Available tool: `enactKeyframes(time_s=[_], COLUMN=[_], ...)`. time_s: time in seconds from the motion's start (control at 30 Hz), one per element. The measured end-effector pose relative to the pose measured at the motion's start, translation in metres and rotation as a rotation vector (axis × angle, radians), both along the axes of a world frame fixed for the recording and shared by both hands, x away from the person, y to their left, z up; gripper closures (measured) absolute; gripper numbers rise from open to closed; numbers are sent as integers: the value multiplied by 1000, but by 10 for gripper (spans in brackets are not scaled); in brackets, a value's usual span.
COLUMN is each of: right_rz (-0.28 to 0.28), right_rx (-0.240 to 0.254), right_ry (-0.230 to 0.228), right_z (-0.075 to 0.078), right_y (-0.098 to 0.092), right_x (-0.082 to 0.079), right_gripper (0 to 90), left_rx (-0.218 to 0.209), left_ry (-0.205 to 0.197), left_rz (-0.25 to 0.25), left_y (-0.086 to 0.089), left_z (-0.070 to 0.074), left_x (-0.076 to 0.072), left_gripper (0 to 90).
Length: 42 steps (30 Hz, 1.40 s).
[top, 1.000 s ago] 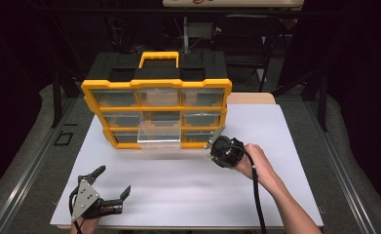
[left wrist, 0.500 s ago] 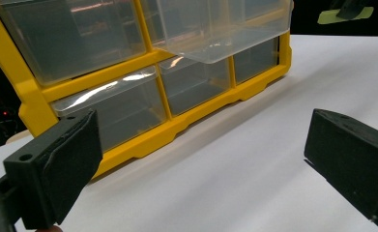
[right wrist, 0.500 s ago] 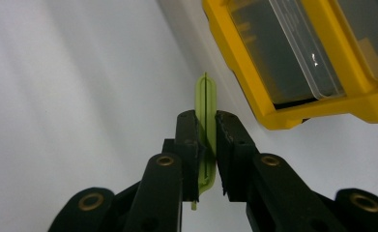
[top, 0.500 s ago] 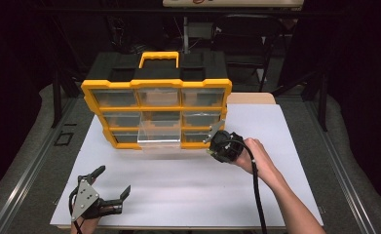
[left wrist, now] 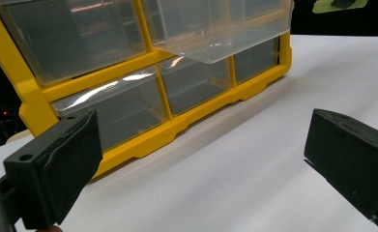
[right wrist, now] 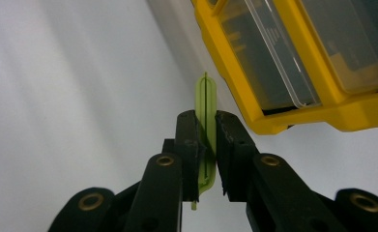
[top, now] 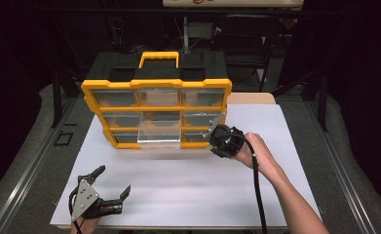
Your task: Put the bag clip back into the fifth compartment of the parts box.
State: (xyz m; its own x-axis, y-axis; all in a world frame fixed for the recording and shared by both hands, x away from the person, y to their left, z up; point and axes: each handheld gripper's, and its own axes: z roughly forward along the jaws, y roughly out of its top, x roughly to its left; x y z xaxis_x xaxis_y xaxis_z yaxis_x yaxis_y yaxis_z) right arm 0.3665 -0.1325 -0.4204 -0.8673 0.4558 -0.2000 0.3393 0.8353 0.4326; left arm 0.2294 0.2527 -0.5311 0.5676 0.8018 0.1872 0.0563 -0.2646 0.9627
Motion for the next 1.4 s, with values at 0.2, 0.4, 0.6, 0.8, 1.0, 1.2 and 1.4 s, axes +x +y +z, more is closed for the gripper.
enactKeyframes(time_s=[0.2,0.4,0.6,0.8,1.0,1.2,1.4], right_rz=[1,5,11,10,14,13,17], right_rx=[1,3,-4,-2,-6,-6,-8], right_ry=[-3,-8,-12,-16,-21,-28,-34], right_z=[4,9,14,18,23,30,36], right_y=[0,1,2,3,4,5,7], right_x=[2,4,6,7,9,9,11], right_gripper=[800,800,800,800,800,800,800], left_rx=[0,0,-1,-1,-3,-4,-1], left_ry=[0,0,-1,0,0,-1,-1], left_rz=[0,0,0,-1,0,0,-1], left_y=[0,0,0,0,0,0,0], left_z=[0,0,0,0,0,0,0], left_x=[0,0,0,0,0,0,0], left_gripper=[0,0,0,0,0,0,0])
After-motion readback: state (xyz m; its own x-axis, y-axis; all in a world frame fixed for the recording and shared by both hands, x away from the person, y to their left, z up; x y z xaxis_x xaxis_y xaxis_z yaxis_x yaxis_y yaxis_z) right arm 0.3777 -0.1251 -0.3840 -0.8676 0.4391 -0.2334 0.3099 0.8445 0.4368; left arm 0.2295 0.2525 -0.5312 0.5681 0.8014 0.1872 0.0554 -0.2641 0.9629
